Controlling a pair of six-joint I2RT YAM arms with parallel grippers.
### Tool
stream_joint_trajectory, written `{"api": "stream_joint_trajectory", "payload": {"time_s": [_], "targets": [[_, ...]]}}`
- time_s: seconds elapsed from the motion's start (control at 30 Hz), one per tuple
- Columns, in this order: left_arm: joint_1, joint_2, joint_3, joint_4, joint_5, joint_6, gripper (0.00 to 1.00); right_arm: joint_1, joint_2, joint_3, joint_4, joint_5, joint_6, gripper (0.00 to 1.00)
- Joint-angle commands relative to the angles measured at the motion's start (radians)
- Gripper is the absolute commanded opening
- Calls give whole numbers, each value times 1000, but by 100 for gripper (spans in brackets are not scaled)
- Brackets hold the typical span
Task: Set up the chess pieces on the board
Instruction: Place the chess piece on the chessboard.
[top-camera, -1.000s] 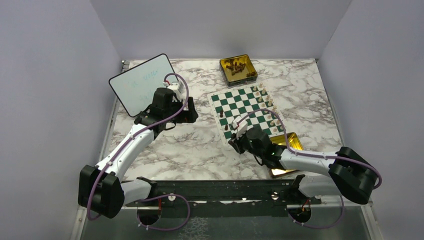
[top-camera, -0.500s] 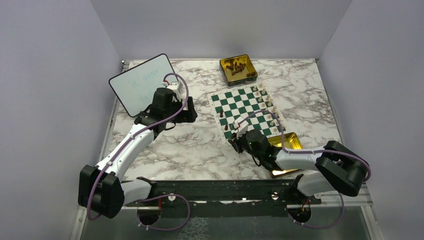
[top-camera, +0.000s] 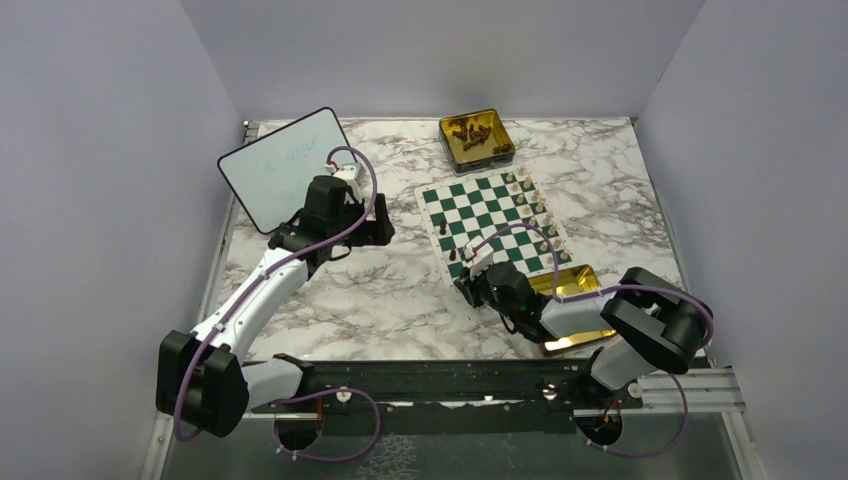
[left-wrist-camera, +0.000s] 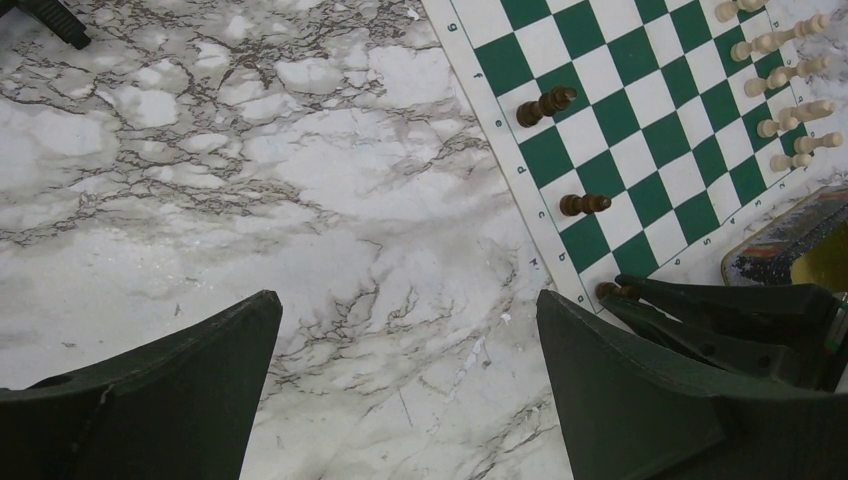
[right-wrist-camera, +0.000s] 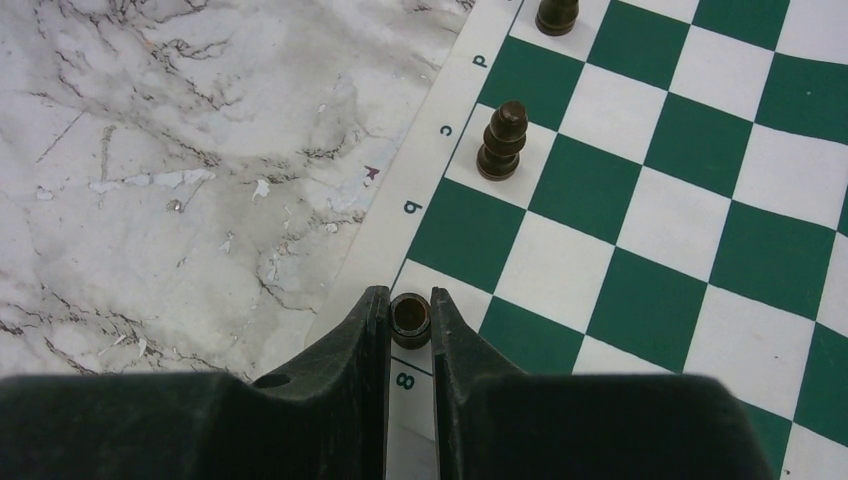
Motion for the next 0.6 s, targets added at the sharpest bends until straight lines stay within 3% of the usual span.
{"api": "stream_joint_trajectory", "payload": {"time_s": [0.0,0.23,0.57], "targets": [[-1,-25,-7,-10,-2,8,99,5,18,-16,79,44,3,13],[-1,-23,-8,-10,3,6,99,5,26,-26,85,45,-3,13],[-1,-17,-5,-10,13,3,99,5,25,-34,77,50,-9,26]]}}
